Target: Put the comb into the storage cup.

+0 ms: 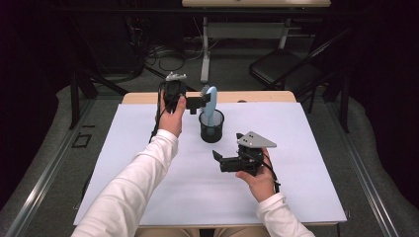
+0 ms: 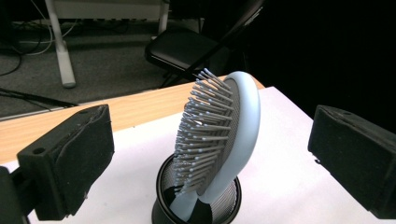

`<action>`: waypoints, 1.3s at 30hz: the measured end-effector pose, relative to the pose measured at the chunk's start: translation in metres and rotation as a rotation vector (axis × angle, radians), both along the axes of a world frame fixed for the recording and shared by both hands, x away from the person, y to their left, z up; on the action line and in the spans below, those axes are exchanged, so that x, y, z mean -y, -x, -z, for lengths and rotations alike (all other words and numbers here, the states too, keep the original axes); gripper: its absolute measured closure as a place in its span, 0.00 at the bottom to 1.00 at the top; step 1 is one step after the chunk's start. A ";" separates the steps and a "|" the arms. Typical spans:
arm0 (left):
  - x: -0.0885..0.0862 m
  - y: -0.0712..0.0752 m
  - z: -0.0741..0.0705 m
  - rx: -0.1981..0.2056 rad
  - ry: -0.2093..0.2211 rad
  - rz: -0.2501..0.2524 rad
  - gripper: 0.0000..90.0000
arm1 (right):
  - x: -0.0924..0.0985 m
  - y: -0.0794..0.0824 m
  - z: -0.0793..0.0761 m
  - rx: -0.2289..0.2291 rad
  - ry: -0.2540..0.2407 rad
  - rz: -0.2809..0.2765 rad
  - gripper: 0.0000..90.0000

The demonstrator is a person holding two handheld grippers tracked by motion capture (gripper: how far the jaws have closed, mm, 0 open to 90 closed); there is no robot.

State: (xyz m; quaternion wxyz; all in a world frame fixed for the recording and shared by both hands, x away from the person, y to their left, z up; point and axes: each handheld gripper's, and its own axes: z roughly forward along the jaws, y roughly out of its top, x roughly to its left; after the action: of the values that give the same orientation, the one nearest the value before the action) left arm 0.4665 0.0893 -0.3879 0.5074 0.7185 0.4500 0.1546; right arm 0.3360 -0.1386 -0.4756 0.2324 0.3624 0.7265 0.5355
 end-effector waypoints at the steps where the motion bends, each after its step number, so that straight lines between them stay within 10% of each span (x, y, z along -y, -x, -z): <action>1: 0.000 0.000 0.000 -0.001 -0.002 0.004 0.00 | 0.000 0.000 0.000 -0.001 -0.001 0.000 0.00; 39: -0.029 0.017 -0.011 -0.019 -0.081 0.029 0.00 | 0.000 0.000 -0.001 0.005 -0.002 -0.001 0.00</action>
State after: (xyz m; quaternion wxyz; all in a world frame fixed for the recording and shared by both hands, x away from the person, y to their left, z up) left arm 0.4493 0.1186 -0.3768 0.4758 0.7462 0.4378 0.1585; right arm 0.3358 -0.1384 -0.4747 0.2338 0.3610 0.7256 0.5371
